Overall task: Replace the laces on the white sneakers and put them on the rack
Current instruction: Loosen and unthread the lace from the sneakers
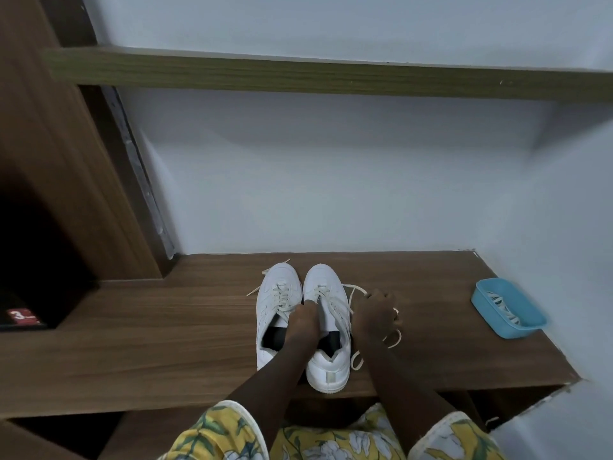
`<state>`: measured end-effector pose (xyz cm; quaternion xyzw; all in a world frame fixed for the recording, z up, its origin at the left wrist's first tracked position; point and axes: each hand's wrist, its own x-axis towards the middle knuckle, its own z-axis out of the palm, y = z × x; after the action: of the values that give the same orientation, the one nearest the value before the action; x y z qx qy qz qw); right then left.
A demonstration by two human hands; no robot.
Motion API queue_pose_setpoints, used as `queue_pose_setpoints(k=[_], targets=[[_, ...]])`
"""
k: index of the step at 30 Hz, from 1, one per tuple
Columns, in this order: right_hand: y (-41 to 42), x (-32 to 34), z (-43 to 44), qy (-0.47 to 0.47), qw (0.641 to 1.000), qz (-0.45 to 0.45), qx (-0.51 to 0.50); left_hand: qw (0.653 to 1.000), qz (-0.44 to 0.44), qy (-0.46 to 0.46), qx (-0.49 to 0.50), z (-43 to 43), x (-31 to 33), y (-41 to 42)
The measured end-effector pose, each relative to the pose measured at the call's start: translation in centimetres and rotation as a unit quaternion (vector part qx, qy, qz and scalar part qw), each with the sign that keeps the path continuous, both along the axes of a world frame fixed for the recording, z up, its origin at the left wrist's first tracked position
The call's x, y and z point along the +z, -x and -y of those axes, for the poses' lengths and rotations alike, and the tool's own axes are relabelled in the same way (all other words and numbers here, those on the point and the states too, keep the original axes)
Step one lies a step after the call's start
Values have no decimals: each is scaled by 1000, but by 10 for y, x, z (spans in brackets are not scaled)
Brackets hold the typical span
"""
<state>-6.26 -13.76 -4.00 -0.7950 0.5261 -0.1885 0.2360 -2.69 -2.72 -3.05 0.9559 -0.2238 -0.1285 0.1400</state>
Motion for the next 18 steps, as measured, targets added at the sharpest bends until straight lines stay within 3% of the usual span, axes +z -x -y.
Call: queue_pose_setpoints(k=[4, 11, 14, 18], targets=[[-3, 7, -14, -61, 997, -36, 6, 1000, 13, -14, -8, 1, -1, -1], [9, -7, -37, 105, 965, -94, 219, 999, 17, 41, 11, 4, 0, -3], [8, -8, -36, 78, 961, -99, 245, 996, 25, 79, 36, 4, -2, -7], [5, -12, -26, 14, 960, -97, 261, 997, 60, 52, 8, 7, -4, -13]])
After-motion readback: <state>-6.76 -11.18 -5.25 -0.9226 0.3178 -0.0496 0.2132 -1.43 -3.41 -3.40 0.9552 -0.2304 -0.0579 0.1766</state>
